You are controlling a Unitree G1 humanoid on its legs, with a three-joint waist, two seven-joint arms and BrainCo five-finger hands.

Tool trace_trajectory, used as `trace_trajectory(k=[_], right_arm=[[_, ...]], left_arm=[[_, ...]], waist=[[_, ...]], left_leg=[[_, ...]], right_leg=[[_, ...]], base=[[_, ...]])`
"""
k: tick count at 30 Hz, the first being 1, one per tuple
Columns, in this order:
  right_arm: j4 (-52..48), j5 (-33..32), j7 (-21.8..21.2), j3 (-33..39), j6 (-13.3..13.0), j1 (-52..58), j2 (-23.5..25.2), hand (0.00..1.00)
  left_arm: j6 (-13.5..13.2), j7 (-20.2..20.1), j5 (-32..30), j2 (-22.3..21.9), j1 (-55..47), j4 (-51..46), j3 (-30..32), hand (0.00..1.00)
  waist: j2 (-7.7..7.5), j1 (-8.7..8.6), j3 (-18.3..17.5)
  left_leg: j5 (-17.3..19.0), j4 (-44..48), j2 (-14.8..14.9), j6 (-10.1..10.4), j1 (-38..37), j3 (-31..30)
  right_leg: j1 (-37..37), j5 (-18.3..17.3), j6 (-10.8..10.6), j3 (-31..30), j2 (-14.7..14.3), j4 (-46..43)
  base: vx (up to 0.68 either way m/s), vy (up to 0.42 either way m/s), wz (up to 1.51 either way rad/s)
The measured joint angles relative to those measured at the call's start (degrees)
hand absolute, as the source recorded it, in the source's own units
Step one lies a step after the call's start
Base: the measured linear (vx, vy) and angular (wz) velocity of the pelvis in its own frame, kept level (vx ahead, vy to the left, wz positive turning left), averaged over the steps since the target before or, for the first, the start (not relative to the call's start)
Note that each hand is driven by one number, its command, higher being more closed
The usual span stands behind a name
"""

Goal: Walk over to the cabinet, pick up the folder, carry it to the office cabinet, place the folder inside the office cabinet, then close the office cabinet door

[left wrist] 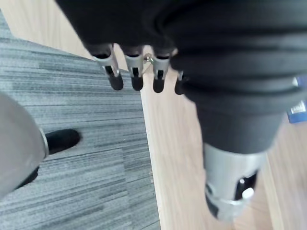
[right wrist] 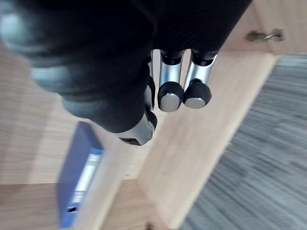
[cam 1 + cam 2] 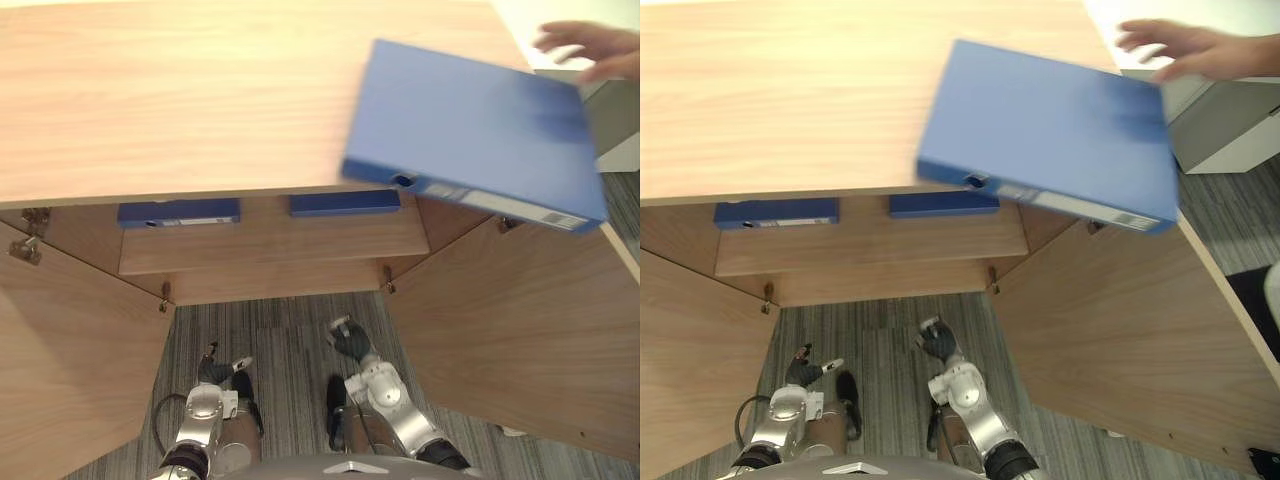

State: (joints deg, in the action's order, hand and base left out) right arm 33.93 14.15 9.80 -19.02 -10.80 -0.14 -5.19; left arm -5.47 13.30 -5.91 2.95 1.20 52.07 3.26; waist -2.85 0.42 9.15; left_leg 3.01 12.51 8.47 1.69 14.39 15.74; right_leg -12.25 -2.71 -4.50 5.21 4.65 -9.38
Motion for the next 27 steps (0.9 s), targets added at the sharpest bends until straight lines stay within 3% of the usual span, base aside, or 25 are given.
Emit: trace_trajectory(k=[6, 11, 12, 20, 27], right_arm=[[12.6, 2.6, -0.8, 4.5, 2.3, 1.4, 0.0, 1.00], [19.7, 2.6, -0.5, 11.6, 4.0, 1.8, 0.2, 1.00], [20.4, 1.0, -0.3, 13.8, 4.7, 2.2, 0.3, 0.00], [25.7, -8.2, 1.3, 27.1, 8.4, 2.1, 2.5, 0.00], [27.9, -9.9, 1.5, 33.3, 9.7, 1.7, 3.1, 0.00]], left_arm=[[0.1, -1.4, -1.2, 0.4, -3.2, 3.7, -1.0, 0.00], [0.5, -2.0, -1.2, 0.2, -4.3, 5.4, -1.1, 0.00], [0.7, -2.3, -1.2, 0.3, -4.5, 5.5, -1.1, 0.00], [2.0, -3.6, -1.1, 0.3, -4.3, 7.7, -1.0, 0.00], [2.5, -3.6, -1.1, 0.3, -4.1, 9.2, -1.0, 0.00]], waist=[[0.38, -0.20, -2.9], [0.89, -0.40, -4.7], [0.96, -0.46, -5.3], [1.17, -1.10, -7.2], [1.19, -1.21, -8.0]], left_leg=[[-5.3, -10.8, -2.6, -0.4, -7.6, 1.3], [-8.1, -17.4, -4.1, 0.1, -11.6, 1.1], [-8.1, -17.4, -4.4, 0.1, -11.6, 0.9], [-7.3, -17.5, -6.5, -1.1, -12.9, -0.1], [-6.2, -17.5, -7.5, -1.3, -14.9, -0.1]], right_leg=[[4.4, 3.2, -0.2, -1.5, 0.2, 5.6], [6.1, 3.3, -0.5, -1.4, 0.7, 7.4], [6.2, 3.4, -0.5, -1.4, 1.0, 7.6], [8.6, 3.1, -0.9, -3.8, 2.0, 8.9], [10.8, 3.0, -1.2, -4.6, 2.8, 9.6]], base=[[-0.04, 0.021, -0.09], [-0.09, 0.041, 0.02], [-0.07, 0.057, 0.03], [-0.01, 0.059, 0.07], [0.06, 0.023, 0.01]])
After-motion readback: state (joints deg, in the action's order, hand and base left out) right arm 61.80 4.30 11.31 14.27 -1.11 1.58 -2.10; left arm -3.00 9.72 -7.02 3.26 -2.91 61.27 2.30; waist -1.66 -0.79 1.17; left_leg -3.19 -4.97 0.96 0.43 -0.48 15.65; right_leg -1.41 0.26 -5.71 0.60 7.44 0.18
